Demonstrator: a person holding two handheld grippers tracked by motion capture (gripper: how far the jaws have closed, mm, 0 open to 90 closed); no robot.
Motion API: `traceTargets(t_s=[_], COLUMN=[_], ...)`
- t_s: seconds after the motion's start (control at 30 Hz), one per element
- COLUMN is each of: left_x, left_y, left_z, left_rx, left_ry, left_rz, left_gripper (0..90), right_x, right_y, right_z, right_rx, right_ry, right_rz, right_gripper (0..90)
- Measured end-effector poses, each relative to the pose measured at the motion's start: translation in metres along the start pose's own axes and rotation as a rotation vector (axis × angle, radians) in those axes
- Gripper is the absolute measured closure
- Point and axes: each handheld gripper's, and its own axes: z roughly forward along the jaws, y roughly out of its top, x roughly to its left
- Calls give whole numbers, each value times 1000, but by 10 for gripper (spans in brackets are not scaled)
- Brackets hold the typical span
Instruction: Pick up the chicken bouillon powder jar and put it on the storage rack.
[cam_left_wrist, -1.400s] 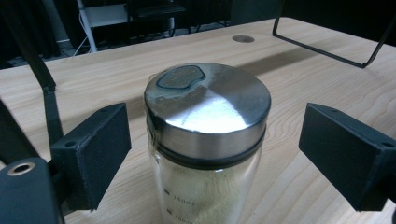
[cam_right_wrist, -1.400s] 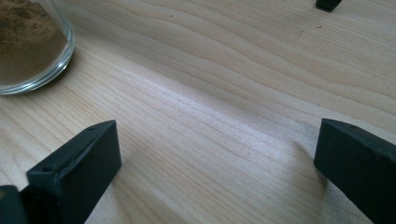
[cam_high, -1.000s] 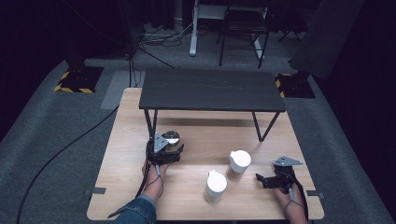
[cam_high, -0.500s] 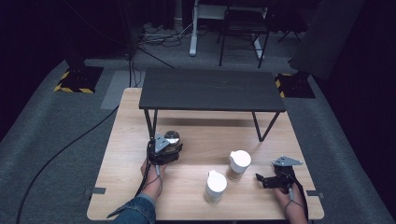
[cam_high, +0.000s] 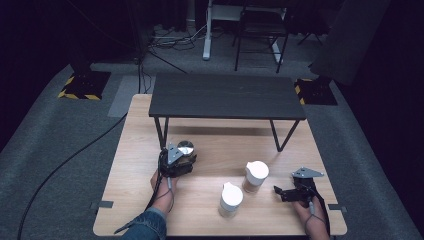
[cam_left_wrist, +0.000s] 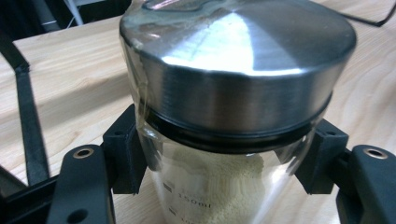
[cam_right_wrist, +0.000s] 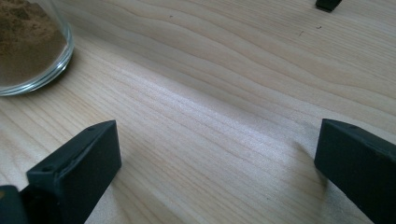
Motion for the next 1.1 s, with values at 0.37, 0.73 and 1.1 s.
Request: traceTargets(t_s=[0.37,0.73,1.1], left_x=[1,0,2], left_y=[34,59,90], left_z=[-17,-32,-47], left_rx=[17,4,-15], left_ry=[-49,-76,-87], left_rz=[8,14,18], left_gripper=[314,313,313], right_x=[0,0,0], right_y=[0,0,0], right_z=[0,0,0], right_rx=[0,0,0], right_ry=[0,0,0], right_rz=[0,0,0], right_gripper=[2,2,2])
